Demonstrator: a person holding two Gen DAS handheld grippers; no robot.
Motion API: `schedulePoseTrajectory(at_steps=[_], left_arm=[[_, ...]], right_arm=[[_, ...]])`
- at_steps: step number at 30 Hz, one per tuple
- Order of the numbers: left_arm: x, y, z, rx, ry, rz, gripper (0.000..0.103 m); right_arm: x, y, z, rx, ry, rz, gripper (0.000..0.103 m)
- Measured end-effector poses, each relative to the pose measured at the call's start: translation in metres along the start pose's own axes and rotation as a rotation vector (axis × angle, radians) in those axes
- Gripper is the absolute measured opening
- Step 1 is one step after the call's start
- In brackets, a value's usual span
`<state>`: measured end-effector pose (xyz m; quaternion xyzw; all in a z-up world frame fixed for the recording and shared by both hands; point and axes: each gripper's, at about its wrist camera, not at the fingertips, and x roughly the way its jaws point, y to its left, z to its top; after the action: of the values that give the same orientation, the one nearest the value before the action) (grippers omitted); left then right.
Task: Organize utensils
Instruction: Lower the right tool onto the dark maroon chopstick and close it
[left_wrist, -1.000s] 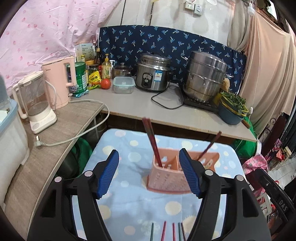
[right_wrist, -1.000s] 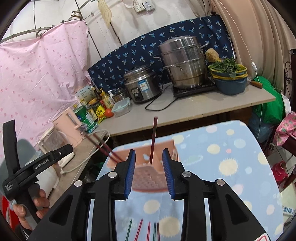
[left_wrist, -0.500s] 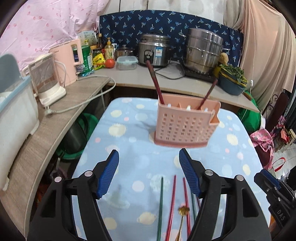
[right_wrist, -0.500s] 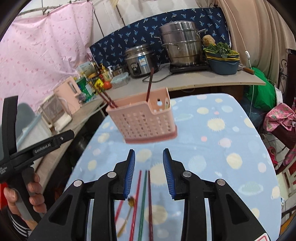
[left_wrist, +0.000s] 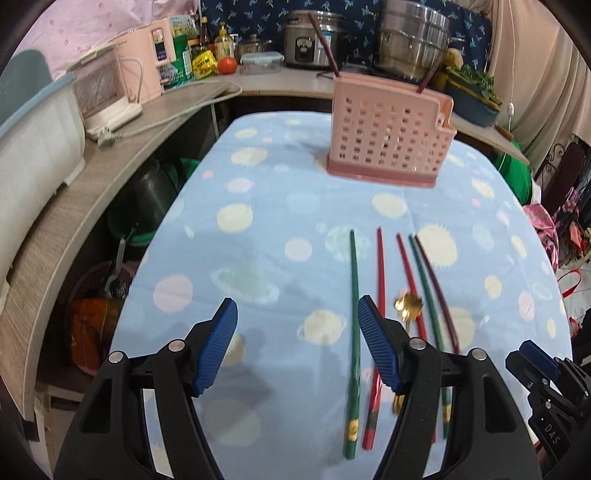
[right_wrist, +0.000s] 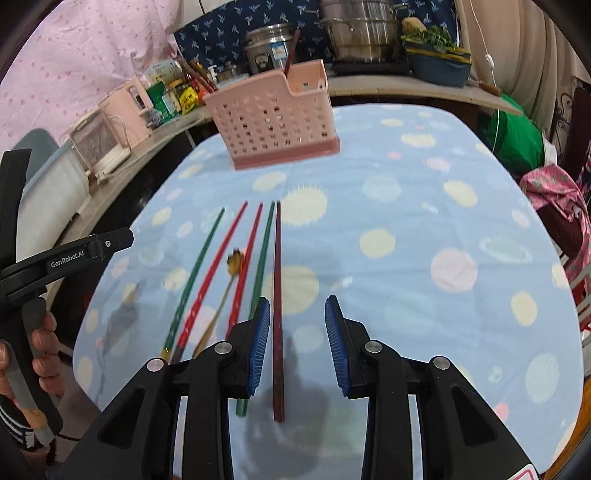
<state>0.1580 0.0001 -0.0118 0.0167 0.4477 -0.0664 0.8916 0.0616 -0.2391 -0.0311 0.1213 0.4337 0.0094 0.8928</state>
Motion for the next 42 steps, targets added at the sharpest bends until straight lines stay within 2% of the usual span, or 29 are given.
schedulePoseTrajectory(at_steps=[8, 18, 21, 30, 42], left_arm=[[0.01, 0.001, -0.035, 0.005, 0.068, -0.004, 0.064], [0.014, 0.006, -0.057, 0.001, 0.113, -0.013, 0.064], [0.015, 0.005, -0.062, 0.004, 0.122, -0.015, 0.064], [0.011, -0.003, -0.074, 0.028, 0.132, -0.031, 0.064], [0.012, -0.016, -0.082, 0.06, 0.146, -0.06, 0.064]], right_arm=[[0.012, 0.005, -0.025, -0.013, 0.048, -0.011, 0.031], [0.02, 0.011, -0.038, -0.028, 0.085, -0.012, 0.031], [0.022, 0.012, -0.039, -0.033, 0.088, -0.014, 0.028], [0.024, 0.015, -0.045, -0.056, 0.096, -0.021, 0.007], [0.023, 0.013, -0.046, -0.047, 0.091, -0.019, 0.007]])
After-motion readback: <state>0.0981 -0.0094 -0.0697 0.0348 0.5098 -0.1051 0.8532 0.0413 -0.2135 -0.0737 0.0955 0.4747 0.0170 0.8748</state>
